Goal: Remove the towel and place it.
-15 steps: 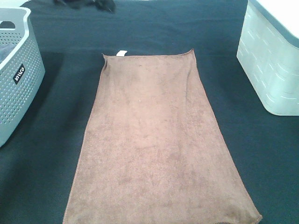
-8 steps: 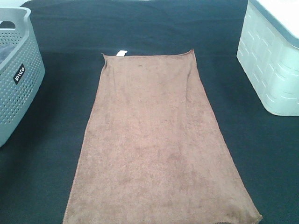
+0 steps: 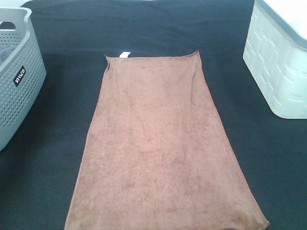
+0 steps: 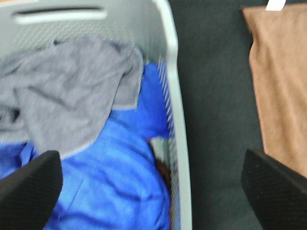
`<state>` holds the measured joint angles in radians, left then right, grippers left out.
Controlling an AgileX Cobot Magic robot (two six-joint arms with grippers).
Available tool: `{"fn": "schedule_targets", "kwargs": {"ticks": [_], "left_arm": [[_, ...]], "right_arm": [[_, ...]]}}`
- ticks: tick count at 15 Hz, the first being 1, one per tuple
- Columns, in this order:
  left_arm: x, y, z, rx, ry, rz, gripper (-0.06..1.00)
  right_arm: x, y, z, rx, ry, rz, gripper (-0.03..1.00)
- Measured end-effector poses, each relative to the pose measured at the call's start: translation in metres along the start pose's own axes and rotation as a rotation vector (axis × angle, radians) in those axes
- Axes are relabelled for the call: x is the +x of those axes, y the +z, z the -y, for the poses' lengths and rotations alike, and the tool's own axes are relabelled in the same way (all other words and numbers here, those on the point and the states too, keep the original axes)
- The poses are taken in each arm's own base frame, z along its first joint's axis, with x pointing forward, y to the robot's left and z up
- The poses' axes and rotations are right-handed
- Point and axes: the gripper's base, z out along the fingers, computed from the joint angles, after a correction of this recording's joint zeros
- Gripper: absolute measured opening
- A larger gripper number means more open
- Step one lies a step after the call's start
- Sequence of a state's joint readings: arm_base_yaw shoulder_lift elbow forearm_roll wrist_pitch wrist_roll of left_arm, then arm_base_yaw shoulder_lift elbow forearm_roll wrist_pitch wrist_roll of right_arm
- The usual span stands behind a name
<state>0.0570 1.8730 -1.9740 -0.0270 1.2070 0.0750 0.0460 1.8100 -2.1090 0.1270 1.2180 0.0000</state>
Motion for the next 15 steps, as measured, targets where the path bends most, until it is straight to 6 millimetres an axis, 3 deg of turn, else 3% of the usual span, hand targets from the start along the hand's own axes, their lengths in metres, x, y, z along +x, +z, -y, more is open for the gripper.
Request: {"fn": "schedule_targets", "kwargs": {"ticks": [2,5,6,10,15], "left_arm": [[0.024,-0.006,-0.001,-0.023,0.005,-0.040,0.93],[0.073,-0.017,0.002,-0.033,-0.021,-0.064,0.92],[0.101,-0.036,0.004,-0.036,-0.027,-0.043,0.92],[0.187,-0.096,0.011,-0.047,-0.026,0.064,0.91],[0.265,-0.153,0.017,-0.056,-0.049,0.296,0.91]], "right_arm": [[0.022,-0.015,-0.001,0.001,-0.013,-0.035,0.76],[0.082,-0.039,-0.002,0.010,-0.007,-0.130,0.76],[0.120,-0.054,-0.002,0.010,-0.006,-0.163,0.76],[0.218,-0.092,-0.004,0.005,-0.024,-0.162,0.76],[0.315,-0.128,-0.005,0.003,-0.003,0.020,0.76]]}}
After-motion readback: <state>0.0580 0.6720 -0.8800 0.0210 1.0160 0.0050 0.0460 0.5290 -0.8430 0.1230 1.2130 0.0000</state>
